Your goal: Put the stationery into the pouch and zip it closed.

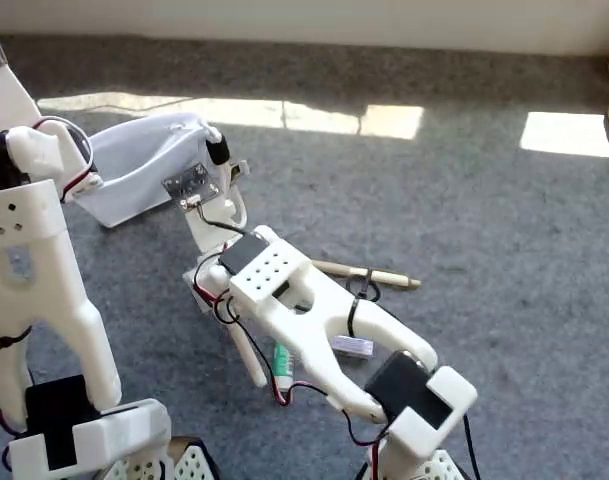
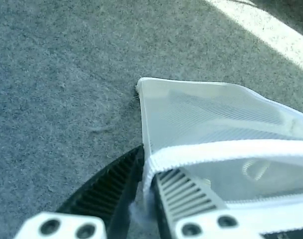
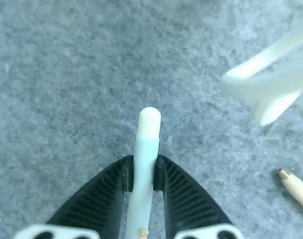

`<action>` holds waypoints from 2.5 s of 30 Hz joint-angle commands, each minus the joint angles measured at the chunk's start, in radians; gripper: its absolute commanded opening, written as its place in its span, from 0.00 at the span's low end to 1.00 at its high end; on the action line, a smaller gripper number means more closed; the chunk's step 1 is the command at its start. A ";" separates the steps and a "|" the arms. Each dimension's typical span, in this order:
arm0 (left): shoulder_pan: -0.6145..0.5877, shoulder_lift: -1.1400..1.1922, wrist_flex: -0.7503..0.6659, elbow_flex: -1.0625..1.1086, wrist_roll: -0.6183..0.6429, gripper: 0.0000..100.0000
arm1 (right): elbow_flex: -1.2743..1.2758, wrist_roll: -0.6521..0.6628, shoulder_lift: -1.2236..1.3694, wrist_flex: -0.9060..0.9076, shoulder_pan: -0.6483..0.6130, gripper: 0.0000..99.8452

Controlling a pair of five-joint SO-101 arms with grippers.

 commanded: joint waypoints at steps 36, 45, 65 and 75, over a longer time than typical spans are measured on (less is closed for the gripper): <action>0.291 -0.004 -0.014 -0.088 0.014 0.01 | 0.239 0.014 -1.018 -0.024 0.059 0.01; 0.291 0.001 0.000 -0.087 0.014 0.01 | 0.243 0.014 -1.099 -0.280 0.143 0.01; 0.292 0.001 0.000 -0.022 0.008 0.01 | 0.283 0.014 -1.092 -0.736 0.148 0.01; 0.292 -0.005 -0.008 0.012 0.008 0.01 | 0.587 0.014 -1.082 -1.305 0.255 0.01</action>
